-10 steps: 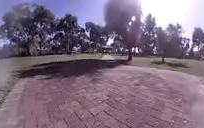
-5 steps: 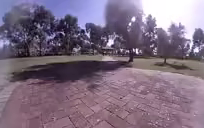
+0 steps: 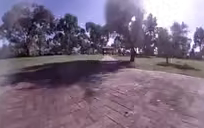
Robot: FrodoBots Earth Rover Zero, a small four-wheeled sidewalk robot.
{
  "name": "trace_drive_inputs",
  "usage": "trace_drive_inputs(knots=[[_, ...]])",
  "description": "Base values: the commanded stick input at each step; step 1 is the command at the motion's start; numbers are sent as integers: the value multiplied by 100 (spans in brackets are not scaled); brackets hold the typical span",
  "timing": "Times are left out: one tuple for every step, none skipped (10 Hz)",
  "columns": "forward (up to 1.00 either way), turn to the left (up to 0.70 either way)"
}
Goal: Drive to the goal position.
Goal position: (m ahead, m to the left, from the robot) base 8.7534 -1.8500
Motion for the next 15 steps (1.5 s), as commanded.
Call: trace_drive_inputs(knots=[[70, 0], [70, 0], [70, 0], [70, 0], [70, 0], [70, -3], [70, -15], [70, -26], [70, -32], [70, -20], [70, -8], [70, 0], [70, 0], [70, 0], [70, 12]])
